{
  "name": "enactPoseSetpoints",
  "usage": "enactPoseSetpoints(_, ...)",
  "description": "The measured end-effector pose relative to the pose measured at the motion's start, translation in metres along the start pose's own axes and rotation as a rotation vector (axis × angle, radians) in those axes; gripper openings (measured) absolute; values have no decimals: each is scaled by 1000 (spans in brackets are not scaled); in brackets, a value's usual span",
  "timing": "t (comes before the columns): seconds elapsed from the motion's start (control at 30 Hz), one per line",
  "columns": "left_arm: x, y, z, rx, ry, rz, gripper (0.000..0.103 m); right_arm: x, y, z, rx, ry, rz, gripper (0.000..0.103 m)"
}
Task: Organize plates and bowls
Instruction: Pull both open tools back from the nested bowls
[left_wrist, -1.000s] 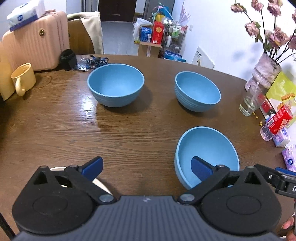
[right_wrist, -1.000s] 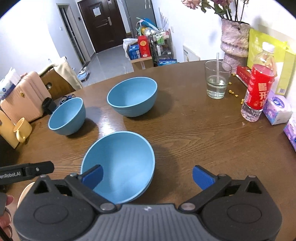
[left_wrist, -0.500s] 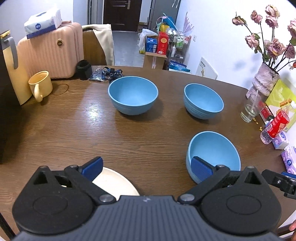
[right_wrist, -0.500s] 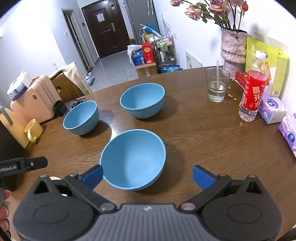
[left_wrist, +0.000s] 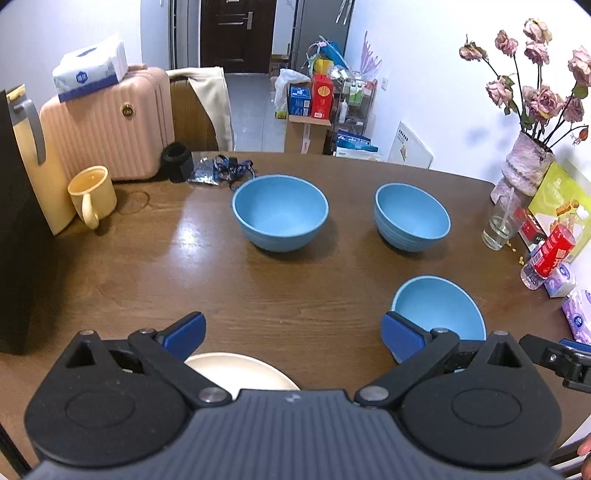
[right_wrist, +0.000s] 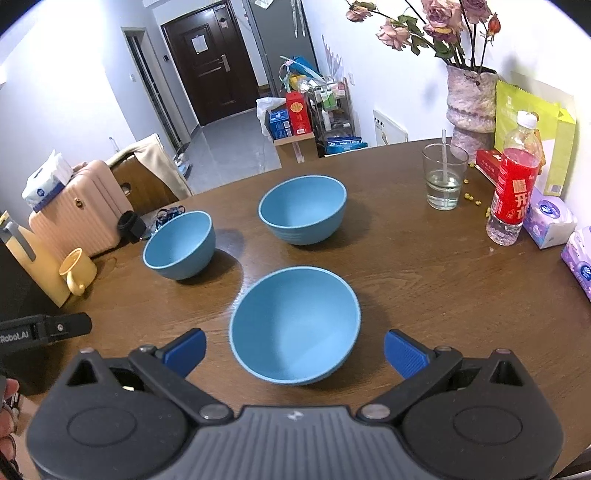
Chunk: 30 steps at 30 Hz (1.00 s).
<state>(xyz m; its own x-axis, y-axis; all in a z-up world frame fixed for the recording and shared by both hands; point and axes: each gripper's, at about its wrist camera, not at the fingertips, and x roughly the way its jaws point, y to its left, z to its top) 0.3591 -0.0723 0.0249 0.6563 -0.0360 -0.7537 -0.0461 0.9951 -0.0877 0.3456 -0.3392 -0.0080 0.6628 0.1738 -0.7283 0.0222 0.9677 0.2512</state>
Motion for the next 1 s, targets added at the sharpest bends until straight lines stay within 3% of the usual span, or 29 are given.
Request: enactPoseSetpoints(1.0,0,89,58,50,-53,-56,103,31,101,15,12,-6,-42,103)
